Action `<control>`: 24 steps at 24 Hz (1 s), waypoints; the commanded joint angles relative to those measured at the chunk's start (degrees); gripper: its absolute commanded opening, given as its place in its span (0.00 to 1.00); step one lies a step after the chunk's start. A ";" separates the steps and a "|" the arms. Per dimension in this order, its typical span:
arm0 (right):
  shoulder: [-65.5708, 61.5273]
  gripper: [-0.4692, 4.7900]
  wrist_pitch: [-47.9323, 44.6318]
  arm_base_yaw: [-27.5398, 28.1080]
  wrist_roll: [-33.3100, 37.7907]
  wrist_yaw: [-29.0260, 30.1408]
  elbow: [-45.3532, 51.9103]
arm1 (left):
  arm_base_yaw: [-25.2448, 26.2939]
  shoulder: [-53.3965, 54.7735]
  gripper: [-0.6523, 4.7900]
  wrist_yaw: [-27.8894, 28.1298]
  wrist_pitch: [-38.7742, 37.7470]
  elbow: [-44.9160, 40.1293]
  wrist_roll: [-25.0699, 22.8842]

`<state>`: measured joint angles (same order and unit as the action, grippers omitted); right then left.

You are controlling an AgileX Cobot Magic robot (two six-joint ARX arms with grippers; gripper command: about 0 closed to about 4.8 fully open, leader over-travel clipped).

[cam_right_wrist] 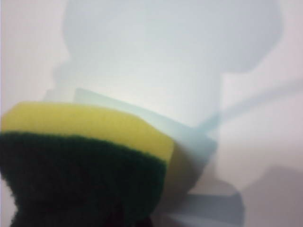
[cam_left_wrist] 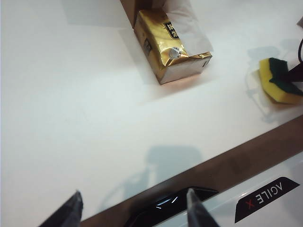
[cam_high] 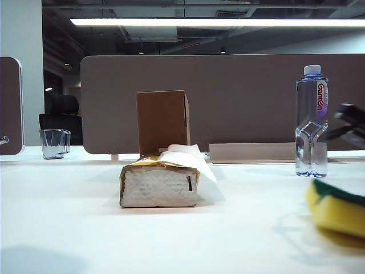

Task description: Move the sponge from left to right to wipe the table, avoiding obstacles on the table, and finally reaching the bottle of mineral water.

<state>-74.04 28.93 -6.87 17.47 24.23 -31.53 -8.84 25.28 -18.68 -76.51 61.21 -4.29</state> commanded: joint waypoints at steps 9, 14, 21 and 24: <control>0.42 0.08 7.80 13.05 -7.48 -6.10 0.92 | -0.02 0.02 0.64 0.00 1.66 0.24 0.02; 0.44 0.08 7.80 14.49 -7.45 -6.10 0.90 | -0.02 0.02 0.64 0.00 2.12 0.24 0.04; 0.42 0.08 6.97 14.67 -7.93 -6.43 0.90 | -0.02 0.02 0.64 0.00 2.69 0.24 0.00; 0.39 0.08 5.86 14.67 -7.89 -6.73 0.87 | -0.02 0.02 0.64 0.00 3.02 0.24 0.00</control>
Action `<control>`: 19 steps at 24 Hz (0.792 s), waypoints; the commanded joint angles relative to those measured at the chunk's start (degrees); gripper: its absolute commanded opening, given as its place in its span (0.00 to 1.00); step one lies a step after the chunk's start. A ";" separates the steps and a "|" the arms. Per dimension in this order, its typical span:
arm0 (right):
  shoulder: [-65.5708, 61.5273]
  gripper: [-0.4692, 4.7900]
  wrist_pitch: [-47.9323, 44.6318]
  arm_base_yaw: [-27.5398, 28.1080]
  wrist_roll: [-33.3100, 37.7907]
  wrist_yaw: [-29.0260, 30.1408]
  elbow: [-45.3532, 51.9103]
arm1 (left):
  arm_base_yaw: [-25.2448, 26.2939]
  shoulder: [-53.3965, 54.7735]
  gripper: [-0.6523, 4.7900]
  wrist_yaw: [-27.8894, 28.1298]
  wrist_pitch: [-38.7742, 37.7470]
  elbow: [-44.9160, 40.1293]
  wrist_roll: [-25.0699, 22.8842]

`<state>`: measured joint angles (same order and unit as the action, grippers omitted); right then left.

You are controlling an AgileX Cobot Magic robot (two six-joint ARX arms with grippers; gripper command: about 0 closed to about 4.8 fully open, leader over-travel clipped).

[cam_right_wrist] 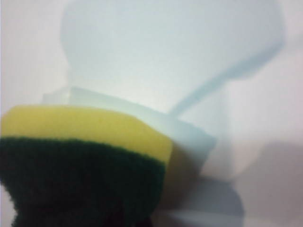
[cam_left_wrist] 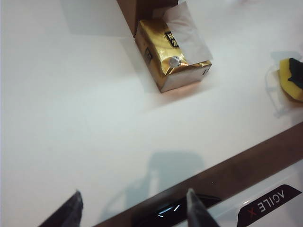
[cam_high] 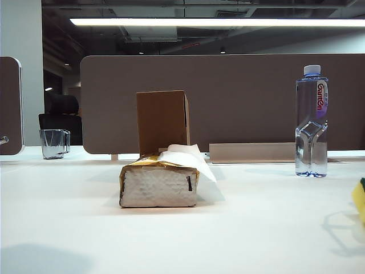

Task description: Move the sponge from left to right to wipe the table, avoiding obstacles on the table, and finally reaching the bottle of mineral water.

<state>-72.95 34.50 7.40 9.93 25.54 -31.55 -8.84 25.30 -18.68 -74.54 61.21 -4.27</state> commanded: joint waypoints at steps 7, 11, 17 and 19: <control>-1.95 0.08 -4.31 0.39 0.42 -9.09 0.87 | -0.02 0.00 0.64 0.00 1.18 0.24 0.00; -4.59 0.08 -5.81 0.39 0.55 -9.09 0.11 | -0.02 0.00 0.64 0.00 1.27 0.24 0.00; -9.62 0.08 -7.30 0.42 0.55 -9.11 -3.30 | -0.02 0.00 0.64 0.00 1.44 0.24 0.00; -11.06 0.08 -8.02 0.42 0.52 -9.11 -4.63 | -0.02 0.00 0.64 0.00 1.53 0.24 0.00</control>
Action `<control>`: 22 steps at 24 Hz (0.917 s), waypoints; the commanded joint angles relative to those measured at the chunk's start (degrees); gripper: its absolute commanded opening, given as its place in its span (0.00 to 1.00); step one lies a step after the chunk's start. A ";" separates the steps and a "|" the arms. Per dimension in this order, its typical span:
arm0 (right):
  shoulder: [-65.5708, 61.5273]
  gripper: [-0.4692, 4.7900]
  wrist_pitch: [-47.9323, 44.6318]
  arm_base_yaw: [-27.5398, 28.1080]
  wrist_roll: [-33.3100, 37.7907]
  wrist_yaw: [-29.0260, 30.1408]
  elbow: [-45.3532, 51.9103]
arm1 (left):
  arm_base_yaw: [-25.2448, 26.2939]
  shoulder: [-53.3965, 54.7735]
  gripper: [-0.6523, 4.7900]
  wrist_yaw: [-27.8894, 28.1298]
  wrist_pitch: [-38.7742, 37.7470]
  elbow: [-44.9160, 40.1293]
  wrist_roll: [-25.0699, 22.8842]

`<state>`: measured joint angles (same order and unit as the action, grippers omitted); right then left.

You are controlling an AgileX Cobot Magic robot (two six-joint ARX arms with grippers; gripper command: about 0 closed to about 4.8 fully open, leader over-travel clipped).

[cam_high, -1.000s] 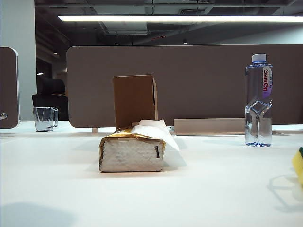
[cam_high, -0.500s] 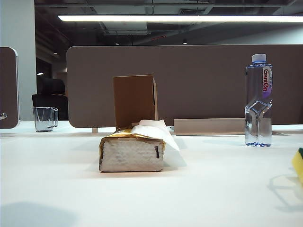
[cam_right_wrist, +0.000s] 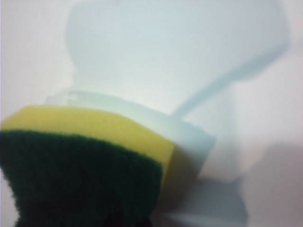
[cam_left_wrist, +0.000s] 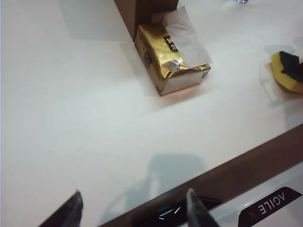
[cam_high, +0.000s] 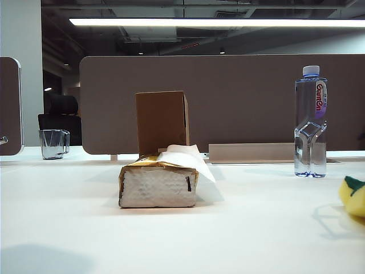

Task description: Move the sponge from left to right to wipe the table, avoiding obstacles on the table, and finally reaching the bottle of mineral water.

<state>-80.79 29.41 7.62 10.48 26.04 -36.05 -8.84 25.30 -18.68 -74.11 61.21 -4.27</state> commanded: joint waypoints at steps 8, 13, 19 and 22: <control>-11.23 0.08 -4.66 0.20 -0.02 -9.60 -7.10 | -0.02 0.00 0.64 0.00 2.62 0.24 0.02; -18.40 0.08 -4.70 0.20 -0.07 -9.57 -13.97 | -0.02 0.00 0.64 0.00 3.98 0.22 0.07; -22.18 0.08 -4.85 0.20 -0.04 -9.55 -18.95 | -0.02 0.02 0.64 0.02 4.42 0.24 0.07; -23.91 0.08 -4.81 0.20 -0.07 -9.62 -21.42 | -0.02 0.04 0.64 0.02 4.85 0.22 0.07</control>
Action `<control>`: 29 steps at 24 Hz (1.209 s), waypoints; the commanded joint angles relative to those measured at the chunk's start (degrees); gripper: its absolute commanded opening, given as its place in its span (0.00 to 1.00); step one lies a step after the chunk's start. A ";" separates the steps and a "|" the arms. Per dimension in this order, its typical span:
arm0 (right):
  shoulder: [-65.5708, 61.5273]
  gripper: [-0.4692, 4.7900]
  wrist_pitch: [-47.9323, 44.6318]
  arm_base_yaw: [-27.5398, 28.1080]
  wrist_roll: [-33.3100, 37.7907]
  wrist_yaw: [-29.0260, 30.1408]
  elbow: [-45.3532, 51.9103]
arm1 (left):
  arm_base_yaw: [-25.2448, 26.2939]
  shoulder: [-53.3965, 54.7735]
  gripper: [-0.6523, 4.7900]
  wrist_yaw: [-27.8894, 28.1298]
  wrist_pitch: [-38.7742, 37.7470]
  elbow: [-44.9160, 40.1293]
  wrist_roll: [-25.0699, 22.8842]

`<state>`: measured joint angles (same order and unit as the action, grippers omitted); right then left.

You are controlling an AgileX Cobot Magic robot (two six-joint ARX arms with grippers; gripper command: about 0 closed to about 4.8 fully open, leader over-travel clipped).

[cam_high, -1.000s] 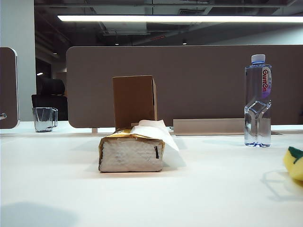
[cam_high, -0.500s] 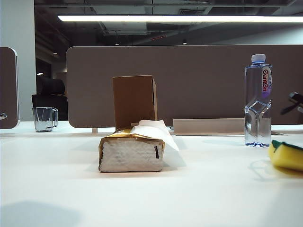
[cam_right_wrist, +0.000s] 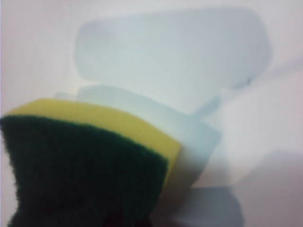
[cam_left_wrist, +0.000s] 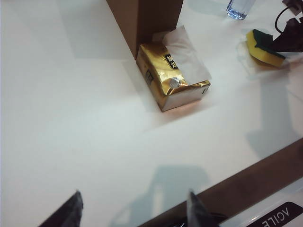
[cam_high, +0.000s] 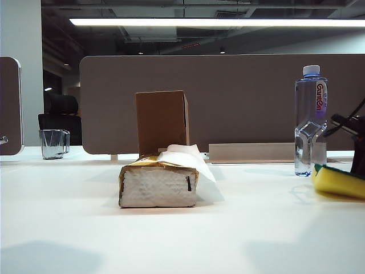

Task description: Move the sponge from left to right to wipe the table, avoiding obstacles on the table, and finally reaching the bottle of mineral water.

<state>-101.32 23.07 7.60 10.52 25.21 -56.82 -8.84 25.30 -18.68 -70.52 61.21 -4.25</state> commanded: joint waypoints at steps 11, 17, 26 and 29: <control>-9.55 0.08 2.19 0.22 -0.09 -8.74 -8.55 | -0.02 0.04 0.64 0.00 1.70 0.22 0.20; -9.57 0.08 3.52 0.22 -0.07 -8.55 -9.25 | -0.02 0.04 0.64 0.00 2.36 0.22 0.20; -7.34 0.40 5.27 0.85 0.00 -5.31 -10.43 | -0.02 0.02 0.64 0.00 2.34 0.22 0.20; -6.05 0.42 5.40 1.40 -0.02 -3.17 -10.62 | -0.02 0.02 0.64 0.00 2.27 0.24 0.20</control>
<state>-107.35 25.32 8.82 10.52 23.62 -68.05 -8.84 25.30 -18.68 -68.77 61.21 -4.21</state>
